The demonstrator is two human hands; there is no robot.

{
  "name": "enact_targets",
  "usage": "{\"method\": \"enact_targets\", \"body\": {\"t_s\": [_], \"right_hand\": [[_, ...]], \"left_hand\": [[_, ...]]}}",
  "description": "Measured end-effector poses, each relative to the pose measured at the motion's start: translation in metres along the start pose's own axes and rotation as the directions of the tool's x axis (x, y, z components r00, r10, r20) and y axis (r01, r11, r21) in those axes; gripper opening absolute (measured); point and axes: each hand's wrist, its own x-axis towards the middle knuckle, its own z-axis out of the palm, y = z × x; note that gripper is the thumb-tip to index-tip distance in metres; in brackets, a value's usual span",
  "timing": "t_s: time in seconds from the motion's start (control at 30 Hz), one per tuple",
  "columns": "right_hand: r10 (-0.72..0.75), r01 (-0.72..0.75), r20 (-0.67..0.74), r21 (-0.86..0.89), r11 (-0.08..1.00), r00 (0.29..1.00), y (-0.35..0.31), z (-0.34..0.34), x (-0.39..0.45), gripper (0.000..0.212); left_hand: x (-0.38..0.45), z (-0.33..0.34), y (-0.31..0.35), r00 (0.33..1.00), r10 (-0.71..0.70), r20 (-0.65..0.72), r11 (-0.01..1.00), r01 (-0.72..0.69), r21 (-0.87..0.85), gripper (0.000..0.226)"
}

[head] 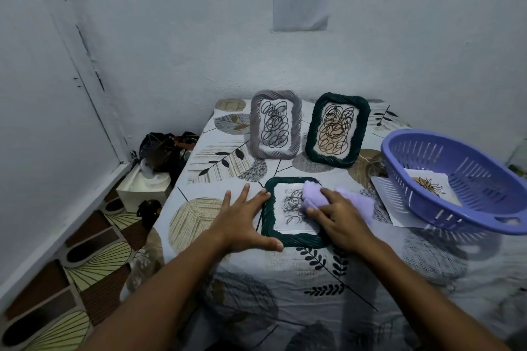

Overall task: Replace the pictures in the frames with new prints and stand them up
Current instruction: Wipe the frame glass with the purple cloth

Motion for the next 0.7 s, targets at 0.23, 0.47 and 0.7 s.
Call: {"method": "enact_targets", "body": {"t_s": [0.23,0.47,0.7], "right_hand": [[0.033,-0.033,-0.017,0.046,0.998,0.999,-0.003,-0.002,0.004,0.046],[0.090,-0.090,-0.010,-0.071,0.993,0.996,-0.005,-0.007,0.056,0.052],[0.018,-0.011,0.056,-0.130,0.991,0.998,-0.002,-0.007,0.053,0.049]], "left_hand": [[0.002,0.002,-0.005,0.999,0.036,0.015,0.999,-0.036,0.019,0.121],[0.007,0.008,-0.011,0.999,0.043,0.018,0.998,-0.044,0.037,0.122],[0.008,0.006,-0.011,0.999,0.032,0.016,0.999,-0.032,0.039,0.121]]}}
